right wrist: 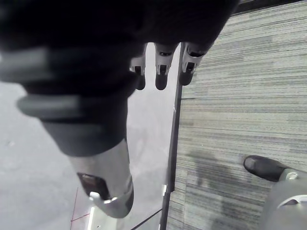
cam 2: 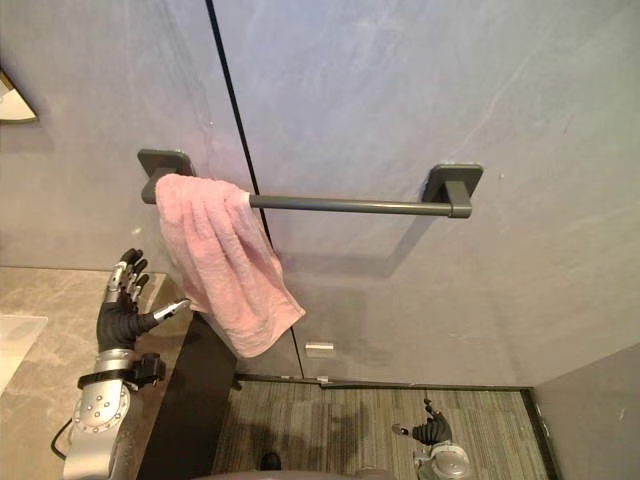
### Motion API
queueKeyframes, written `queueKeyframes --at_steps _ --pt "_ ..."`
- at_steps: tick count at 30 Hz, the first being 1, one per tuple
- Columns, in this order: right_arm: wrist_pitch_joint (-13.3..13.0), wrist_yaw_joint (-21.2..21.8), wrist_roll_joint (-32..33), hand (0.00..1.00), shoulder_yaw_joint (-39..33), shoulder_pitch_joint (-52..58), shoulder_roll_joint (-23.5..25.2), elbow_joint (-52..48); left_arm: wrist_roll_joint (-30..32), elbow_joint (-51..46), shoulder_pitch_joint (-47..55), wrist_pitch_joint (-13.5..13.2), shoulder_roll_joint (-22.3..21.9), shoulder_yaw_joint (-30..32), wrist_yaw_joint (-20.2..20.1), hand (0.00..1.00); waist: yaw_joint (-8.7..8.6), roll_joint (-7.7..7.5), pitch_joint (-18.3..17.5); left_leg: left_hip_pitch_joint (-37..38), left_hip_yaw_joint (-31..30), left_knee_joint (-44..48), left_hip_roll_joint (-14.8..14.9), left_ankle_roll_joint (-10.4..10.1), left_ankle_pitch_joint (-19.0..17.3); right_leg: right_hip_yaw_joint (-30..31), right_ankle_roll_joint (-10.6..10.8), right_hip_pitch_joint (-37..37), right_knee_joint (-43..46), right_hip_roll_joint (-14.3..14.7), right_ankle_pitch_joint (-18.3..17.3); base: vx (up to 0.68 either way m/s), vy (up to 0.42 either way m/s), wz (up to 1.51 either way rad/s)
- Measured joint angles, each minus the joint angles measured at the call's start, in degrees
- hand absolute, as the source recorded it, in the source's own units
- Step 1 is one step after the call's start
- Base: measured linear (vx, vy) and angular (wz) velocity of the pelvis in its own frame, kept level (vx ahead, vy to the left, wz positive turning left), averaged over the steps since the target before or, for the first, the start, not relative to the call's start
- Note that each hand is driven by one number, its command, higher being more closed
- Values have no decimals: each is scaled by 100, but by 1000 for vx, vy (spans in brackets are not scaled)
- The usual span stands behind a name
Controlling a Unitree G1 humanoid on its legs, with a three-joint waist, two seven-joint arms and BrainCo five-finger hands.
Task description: Organize washtable
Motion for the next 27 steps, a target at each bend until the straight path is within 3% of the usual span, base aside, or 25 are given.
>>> queueKeyframes --at_steps 13,14,17,27 --pt "7 48 -120 0 44 -50 -26 -2 232 50 -240 1 277 -202 -216 0 -24 0 -1 35 64 -30 17 -3 -3 58 -23 90 -195 40 96 -22 -6 -2" --pt "7 49 -120 0 44 -50 -33 -2 241 50 -240 1 348 -291 -222 100 -38 0 -1 35 75 -36 19 -4 -4 69 -23 85 -197 41 96 -39 -9 -9" --pt "8 103 -169 0 59 -68 -44 -6 673 70 -256 9 454 -521 -239 100 -75 3 0 35 171 -47 25 -6 -8 161 -19 79 -293 54 159 -35 -6 -13" --pt "16 114 -170 0 241 -64 -62 -38 838 408 -476 49 569 -764 -241 100 -145 13 1 51 247 -48 37 -12 -18 244 -11 69 -318 66 174 -22 -6 -4"
